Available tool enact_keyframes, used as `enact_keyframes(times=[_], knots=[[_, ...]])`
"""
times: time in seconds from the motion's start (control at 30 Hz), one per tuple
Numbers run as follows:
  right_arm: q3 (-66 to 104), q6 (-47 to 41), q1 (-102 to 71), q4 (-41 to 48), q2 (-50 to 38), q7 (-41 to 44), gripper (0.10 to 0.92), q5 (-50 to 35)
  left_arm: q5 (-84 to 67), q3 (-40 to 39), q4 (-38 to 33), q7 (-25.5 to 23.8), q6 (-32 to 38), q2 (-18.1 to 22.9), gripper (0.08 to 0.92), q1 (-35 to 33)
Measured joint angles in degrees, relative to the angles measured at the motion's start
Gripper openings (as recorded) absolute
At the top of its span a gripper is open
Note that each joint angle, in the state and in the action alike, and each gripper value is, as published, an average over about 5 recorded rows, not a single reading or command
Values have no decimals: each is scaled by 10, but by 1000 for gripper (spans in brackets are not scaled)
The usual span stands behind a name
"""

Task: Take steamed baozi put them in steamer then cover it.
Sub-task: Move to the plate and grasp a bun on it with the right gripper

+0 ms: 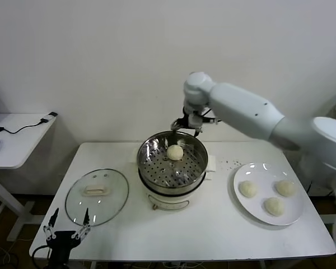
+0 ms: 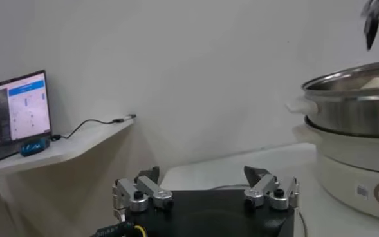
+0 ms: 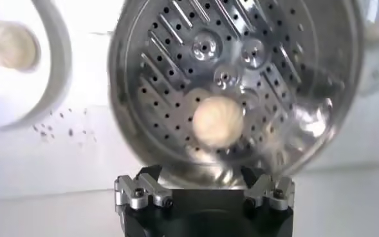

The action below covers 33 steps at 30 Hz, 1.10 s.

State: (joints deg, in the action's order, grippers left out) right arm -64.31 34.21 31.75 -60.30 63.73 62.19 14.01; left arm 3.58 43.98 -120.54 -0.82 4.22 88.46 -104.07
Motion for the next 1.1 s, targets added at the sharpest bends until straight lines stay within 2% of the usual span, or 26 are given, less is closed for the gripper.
enact_keyframes(times=[0.3, 0.5, 0.77, 1.1], knots=[[-52, -238, 11, -81, -165, -22, 823, -180, 2, -4, -1, 1, 0, 0, 823, -2], [-41, -348, -45, -100, -242, -24, 823, -247, 6, -6, -3, 1, -1, 2, 823, -2], [20, -412, -160, -81, -280, -12, 823, -257, 7, -3, -3, 2, -2, 2, 823, -5], [86, -435, -259, -17, -257, -4, 823, -224, 10, -2, 5, 2, 1, 3, 823, -9]])
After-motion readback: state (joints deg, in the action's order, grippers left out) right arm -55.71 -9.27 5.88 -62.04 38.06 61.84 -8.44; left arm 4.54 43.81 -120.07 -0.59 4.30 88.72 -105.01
